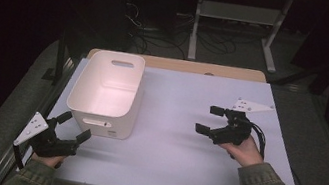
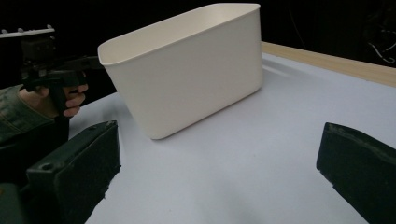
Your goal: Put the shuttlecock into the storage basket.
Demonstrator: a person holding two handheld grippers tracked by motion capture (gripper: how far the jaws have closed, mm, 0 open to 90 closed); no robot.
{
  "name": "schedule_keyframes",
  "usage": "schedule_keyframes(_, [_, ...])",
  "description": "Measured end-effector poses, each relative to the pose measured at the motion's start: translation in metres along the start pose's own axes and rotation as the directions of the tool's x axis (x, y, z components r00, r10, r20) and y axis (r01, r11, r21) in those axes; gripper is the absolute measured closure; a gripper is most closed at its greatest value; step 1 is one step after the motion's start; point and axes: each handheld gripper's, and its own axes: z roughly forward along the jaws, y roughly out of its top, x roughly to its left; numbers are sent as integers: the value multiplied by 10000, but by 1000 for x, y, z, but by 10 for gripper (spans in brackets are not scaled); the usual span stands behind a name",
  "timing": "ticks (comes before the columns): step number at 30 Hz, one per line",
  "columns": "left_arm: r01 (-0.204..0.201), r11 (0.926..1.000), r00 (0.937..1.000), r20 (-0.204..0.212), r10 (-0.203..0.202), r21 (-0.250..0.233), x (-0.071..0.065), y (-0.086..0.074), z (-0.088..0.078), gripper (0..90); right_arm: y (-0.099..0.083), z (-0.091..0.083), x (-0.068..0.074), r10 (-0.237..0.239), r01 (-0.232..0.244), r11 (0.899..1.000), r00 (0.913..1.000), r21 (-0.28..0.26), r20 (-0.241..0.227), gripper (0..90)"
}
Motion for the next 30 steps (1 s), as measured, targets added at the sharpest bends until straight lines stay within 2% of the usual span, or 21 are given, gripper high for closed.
schedule_keyframes(17, [-4,10000,10000,11,4,-13,0,0,0,0,-25,-22,-2,35,-18,9997,9976,-249,685,0])
schedule_keyframes(28, [-40,10000,10000,35,40,1,0,0,1,0,-38,-38,-2,40,11,9991,9926,-419,1213,0])
schedule_keyframes(30, [-64,10000,10000,37,64,8,0,0,1,0,-41,-42,-4,122,-44,9983,9910,-585,1334,0])
